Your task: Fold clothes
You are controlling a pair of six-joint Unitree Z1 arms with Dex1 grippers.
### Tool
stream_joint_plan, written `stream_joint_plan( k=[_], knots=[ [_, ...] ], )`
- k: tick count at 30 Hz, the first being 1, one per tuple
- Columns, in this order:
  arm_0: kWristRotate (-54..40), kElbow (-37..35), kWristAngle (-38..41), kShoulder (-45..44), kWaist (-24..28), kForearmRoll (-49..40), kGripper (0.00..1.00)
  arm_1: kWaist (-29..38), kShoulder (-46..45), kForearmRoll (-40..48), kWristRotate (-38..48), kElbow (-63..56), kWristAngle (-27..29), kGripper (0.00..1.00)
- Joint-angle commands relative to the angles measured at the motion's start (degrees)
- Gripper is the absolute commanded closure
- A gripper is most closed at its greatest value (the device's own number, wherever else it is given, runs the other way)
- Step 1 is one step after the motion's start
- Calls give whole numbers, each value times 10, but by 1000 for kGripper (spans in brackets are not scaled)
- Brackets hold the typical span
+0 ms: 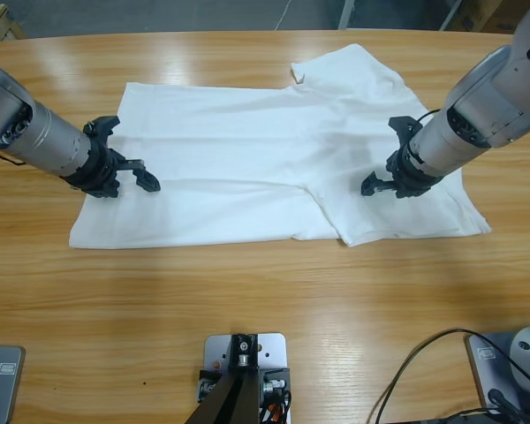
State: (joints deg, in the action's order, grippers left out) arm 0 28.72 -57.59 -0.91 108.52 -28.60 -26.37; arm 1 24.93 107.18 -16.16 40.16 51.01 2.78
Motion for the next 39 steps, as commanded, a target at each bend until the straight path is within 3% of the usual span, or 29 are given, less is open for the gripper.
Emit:
stream_joint_plan(
  k=[1, 12, 20, 28, 34, 39],
  knots=[
    [25, 83, -9, 40, -21, 35, 41, 37, 48, 4, 89, -61, -1, 101],
    [51, 132, -47, 32, -75, 13, 41, 53, 49, 29, 150, -114, -22, 96],
    [75, 114, -48, -10, -95, -76, 38, 62, 30, 38, 163, -171, -42, 91],
    [81, 116, -35, -33, -110, -117, 27, 129, 1, -11, 211, -177, -79, 36],
    [81, 116, -31, -42, -120, -126, 27, 233, -10, -25, 300, -193, -94, 41],
    [81, 112, -22, -66, -136, -156, 0, 236, -30, -31, 314, -196, -85, 59]
  ],
)
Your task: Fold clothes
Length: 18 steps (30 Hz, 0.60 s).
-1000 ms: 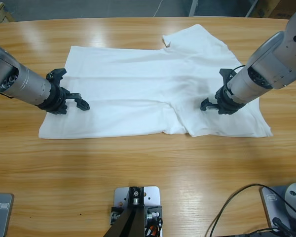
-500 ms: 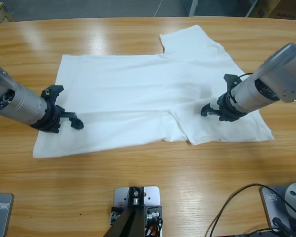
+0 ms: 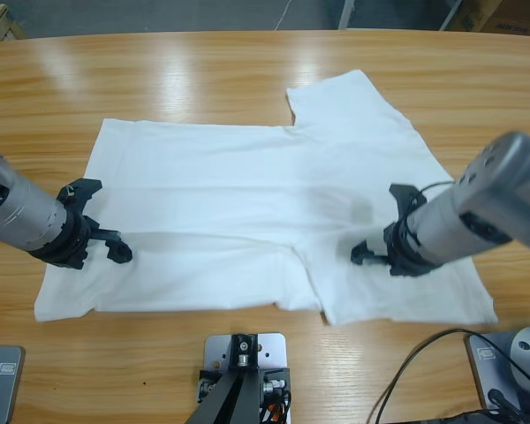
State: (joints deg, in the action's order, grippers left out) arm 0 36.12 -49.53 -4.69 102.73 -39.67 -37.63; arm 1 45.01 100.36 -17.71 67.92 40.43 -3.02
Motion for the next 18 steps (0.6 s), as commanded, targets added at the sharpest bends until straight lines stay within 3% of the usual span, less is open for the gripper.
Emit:
stream_joint_plan(
  k=[1, 5, 10, 14, 18],
  knots=[
    [6, 28, 17, -15, -27, -54, 0, 35, 34, -18, 36, -90, -27, 59],
    [3, 9, 24, -36, -29, -100, 0, 35, 17, -44, 36, -86, -20, 152],
    [1, 3, 27, -34, -29, -107, 0, 35, 19, -56, 35, -81, -19, 156],
    [1, 4, 27, -38, -29, -106, 0, 35, -25, -132, -2, -37, 32, 20],
    [1, 2, 26, -41, -29, -106, 0, 17, -72, -180, -94, 22, 73, 0]
  ],
)
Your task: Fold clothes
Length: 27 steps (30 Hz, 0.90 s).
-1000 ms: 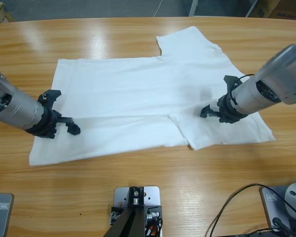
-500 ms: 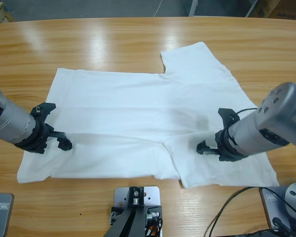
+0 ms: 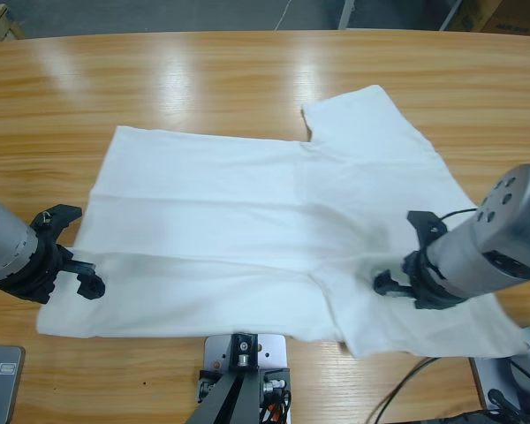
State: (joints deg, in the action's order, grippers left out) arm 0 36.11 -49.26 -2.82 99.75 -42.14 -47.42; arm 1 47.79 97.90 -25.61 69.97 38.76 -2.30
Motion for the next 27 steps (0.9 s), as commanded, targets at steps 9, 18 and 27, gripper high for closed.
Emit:
stream_joint_plan(
  k=[9, 18, 27],
  knots=[
    [-16, -66, -11, -18, -3, -11, 27, -57, -34, -182, -240, 198, 85, 0],
    [-522, -195, -29, 98, 1, 65, 27, -87, -35, -174, -374, 234, 80, 0],
    [-822, -313, -16, 219, 16, 59, 41, -92, -20, -165, -380, 234, 78, 0]
  ],
)
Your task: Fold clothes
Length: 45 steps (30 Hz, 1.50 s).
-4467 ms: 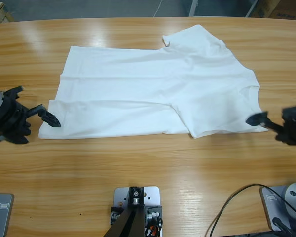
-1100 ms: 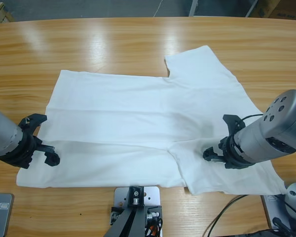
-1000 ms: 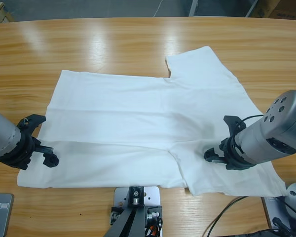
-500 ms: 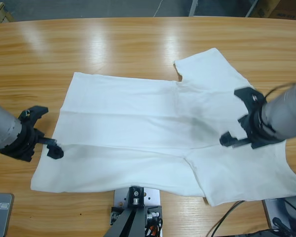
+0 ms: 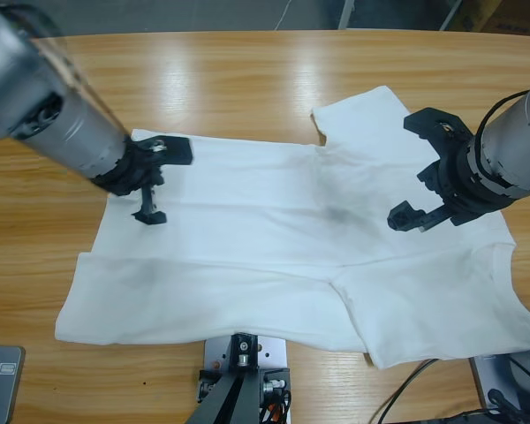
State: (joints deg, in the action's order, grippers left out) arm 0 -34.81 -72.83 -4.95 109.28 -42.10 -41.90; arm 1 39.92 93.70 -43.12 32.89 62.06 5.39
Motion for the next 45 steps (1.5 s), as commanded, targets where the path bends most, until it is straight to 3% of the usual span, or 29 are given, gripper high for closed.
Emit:
stream_joint_plan(
  k=[1, 6, 10, 17, 25, 37, 45],
  knots=[
    [-112, -89, 12, 134, 24, 4, 41, -15, 23, 10, -10, 1, 0, 0],
    [-149, -153, 52, 171, 69, -53, 46, -23, 27, 10, -10, 1, 0, 0],
    [-152, -166, 57, 187, 76, -74, 46, -25, 27, 16, -10, 2, 1, 0],
    [-148, -157, 38, 207, 83, -82, 46, -29, 24, 15, -10, 1, 1, 0],
    [-137, -146, 1, 212, 142, -83, 46, -29, 19, 16, -10, -16, 2, 0],
    [-119, -73, 0, 198, 176, -85, 46, -32, 27, 27, -10, -16, 1, 0],
    [-105, -72, -4, 170, 196, -79, 46, -32, 14, 28, -10, -28, 1, 0]
  ],
)
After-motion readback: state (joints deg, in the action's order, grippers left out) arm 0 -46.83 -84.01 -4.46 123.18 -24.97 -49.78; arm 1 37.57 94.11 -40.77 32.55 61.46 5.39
